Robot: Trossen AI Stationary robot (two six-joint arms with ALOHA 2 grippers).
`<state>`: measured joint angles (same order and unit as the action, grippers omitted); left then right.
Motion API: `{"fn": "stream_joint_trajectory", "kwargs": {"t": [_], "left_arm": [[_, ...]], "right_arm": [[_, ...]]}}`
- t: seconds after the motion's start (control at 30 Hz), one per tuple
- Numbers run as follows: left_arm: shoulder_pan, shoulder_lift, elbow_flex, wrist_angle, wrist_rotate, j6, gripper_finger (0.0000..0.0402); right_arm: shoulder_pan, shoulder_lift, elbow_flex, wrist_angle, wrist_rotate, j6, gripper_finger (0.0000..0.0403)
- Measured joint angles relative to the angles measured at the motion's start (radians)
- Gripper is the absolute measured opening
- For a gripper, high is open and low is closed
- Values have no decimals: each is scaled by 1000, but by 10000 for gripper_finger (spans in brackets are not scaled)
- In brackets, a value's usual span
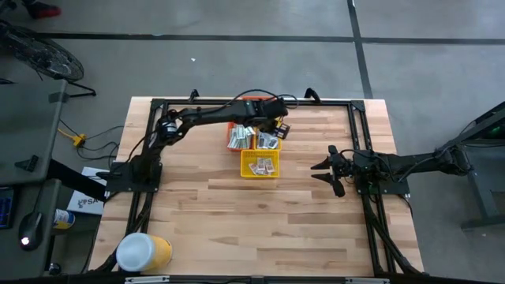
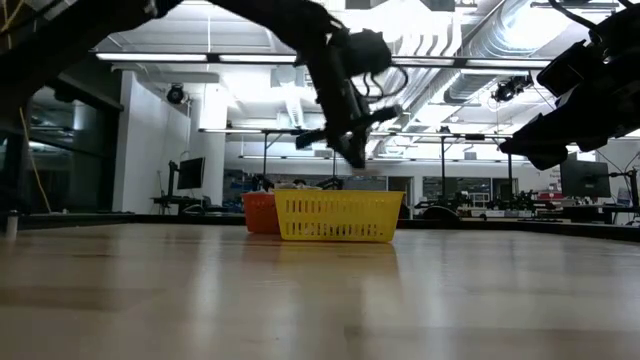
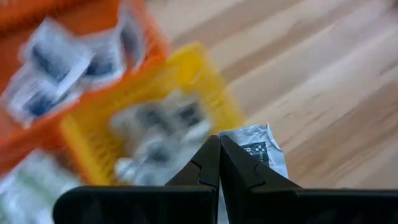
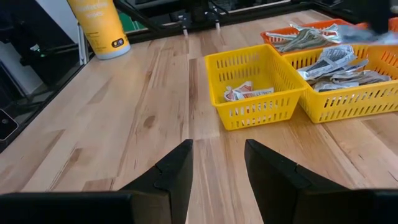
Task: Pick & Place First Aid Supplies
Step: Put the towelette pack into the top yellow bin
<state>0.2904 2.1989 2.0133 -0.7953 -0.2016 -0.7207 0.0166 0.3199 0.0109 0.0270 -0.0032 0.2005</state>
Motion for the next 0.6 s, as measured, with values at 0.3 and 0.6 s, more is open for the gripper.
{"fn": "stream_joint_trajectory", "kwargs": {"t": [0.3,0.6], "left_arm": [[12,37,1,-23,-94,-34,0],[11,99,-1,-8,-80,-17,0]], "right_arm": [[0,6,0,3,1,0,139],[0,13,0,3,0,0,139]]}}
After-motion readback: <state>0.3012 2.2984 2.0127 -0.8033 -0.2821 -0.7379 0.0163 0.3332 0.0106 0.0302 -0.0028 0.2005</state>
